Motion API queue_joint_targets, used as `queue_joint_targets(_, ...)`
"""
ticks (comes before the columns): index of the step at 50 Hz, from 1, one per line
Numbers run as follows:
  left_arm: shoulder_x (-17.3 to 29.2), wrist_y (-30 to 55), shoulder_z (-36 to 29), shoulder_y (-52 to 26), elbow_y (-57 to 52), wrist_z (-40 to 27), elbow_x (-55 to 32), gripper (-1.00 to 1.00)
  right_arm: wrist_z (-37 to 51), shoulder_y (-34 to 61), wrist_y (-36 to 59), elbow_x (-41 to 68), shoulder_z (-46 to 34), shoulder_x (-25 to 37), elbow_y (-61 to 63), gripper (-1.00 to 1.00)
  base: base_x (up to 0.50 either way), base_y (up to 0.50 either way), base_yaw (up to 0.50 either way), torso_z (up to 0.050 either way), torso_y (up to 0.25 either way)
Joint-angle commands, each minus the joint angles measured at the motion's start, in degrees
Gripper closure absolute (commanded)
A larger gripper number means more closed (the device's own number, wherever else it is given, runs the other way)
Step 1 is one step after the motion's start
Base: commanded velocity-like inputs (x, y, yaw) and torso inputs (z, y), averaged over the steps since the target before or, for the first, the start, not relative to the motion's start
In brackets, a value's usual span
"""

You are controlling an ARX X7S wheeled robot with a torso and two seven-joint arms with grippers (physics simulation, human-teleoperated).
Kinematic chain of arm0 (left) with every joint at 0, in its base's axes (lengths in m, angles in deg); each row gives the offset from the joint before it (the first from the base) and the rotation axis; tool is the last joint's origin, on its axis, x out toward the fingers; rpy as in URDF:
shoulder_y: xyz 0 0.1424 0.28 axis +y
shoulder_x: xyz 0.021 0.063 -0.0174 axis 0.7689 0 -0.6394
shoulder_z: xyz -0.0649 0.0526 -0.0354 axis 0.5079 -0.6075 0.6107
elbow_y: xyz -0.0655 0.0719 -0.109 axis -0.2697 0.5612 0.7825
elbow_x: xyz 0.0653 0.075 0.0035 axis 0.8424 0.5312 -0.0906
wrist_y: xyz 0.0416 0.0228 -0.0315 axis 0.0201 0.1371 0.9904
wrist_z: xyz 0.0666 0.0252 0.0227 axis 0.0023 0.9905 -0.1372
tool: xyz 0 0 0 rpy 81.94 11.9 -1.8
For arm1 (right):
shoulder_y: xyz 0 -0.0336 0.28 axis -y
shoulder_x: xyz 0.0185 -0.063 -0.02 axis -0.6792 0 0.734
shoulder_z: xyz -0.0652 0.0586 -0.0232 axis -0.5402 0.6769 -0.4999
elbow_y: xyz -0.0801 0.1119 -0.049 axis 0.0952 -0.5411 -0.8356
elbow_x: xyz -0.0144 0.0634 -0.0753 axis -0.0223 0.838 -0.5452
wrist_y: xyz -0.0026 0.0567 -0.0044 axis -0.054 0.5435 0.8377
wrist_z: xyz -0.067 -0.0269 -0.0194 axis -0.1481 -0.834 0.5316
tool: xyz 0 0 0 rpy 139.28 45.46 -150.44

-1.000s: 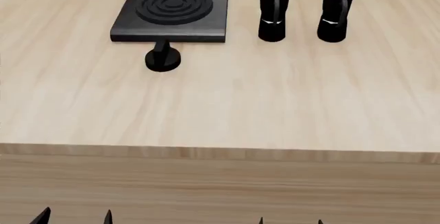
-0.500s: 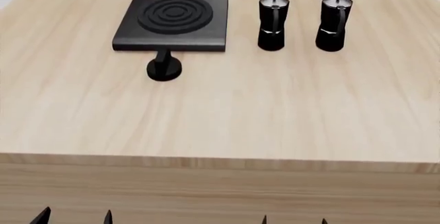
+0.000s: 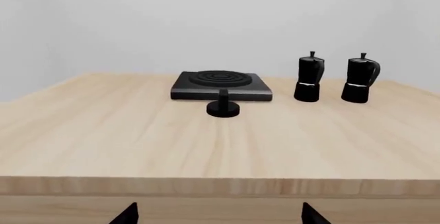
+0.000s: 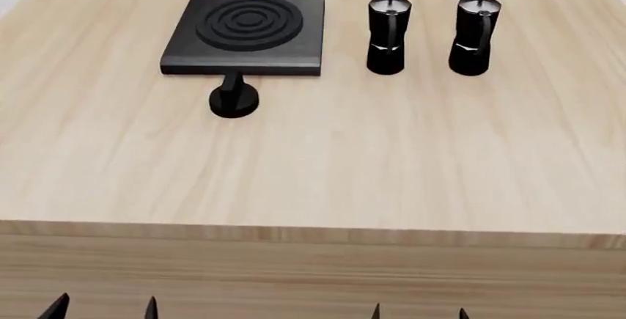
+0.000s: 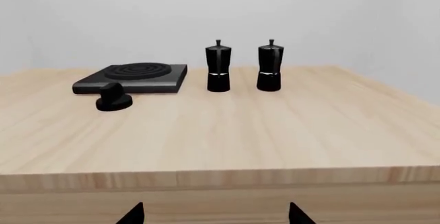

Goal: Put the right moka pot on the stove.

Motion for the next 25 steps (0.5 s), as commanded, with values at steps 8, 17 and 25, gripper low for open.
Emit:
queue_joint_targets(8,0.8,-1.3,-1.2,-0.1,0.8,-1.8,0.0,-1.0,1.3,0.1,-1.1,0.3,-1.3,1.0,-0.9,-1.0,0.04,0.0,0.0,0.0,0.0)
queue_joint_targets(17,1.2,-1.9,-1.8,-0.1,0.8,-2.8,0.6,-1.0,1.5,0.3,-1.2,0.9,-1.7,1.4,-1.4,-1.0,0.2,0.0,0.0,0.0,0.0)
queue_joint_targets(25,1.5,-2.4,-2.3,-0.3,1.3,-3.1,0.3,-1.0,1.8,0.7,-2.1,1.0,-2.1,1.7,-2.6,-1.0,0.22,0.0,0.0,0.0,0.0)
